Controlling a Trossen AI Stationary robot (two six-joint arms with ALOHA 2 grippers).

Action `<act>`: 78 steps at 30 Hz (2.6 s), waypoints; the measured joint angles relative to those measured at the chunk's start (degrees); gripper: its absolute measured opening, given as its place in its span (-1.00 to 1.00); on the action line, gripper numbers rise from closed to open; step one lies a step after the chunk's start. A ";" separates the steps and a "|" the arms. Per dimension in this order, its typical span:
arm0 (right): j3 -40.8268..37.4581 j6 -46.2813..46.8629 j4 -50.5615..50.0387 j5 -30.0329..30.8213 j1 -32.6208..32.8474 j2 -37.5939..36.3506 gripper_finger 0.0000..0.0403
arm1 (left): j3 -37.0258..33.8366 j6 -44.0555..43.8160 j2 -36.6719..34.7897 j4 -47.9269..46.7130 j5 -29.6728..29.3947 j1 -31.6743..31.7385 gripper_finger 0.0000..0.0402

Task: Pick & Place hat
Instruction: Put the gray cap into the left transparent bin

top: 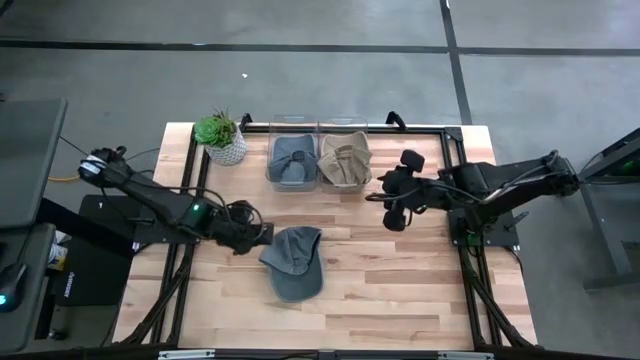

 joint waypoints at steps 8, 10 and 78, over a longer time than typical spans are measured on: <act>0.00 9.89 5.34 -1.96 2.53 0.03 -0.10 | -0.02 1.65 0.67 -1.94 0.76 -6.27 -1.00; 0.00 12.41 7.76 -3.63 3.02 0.57 -0.10 | -0.02 1.01 0.97 -2.09 0.26 -8.33 -1.00; 32.86 -0.28 14.55 -23.33 10.91 58.24 -1.00 | -0.17 14.30 14.60 -0.16 -8.93 -7.05 -1.00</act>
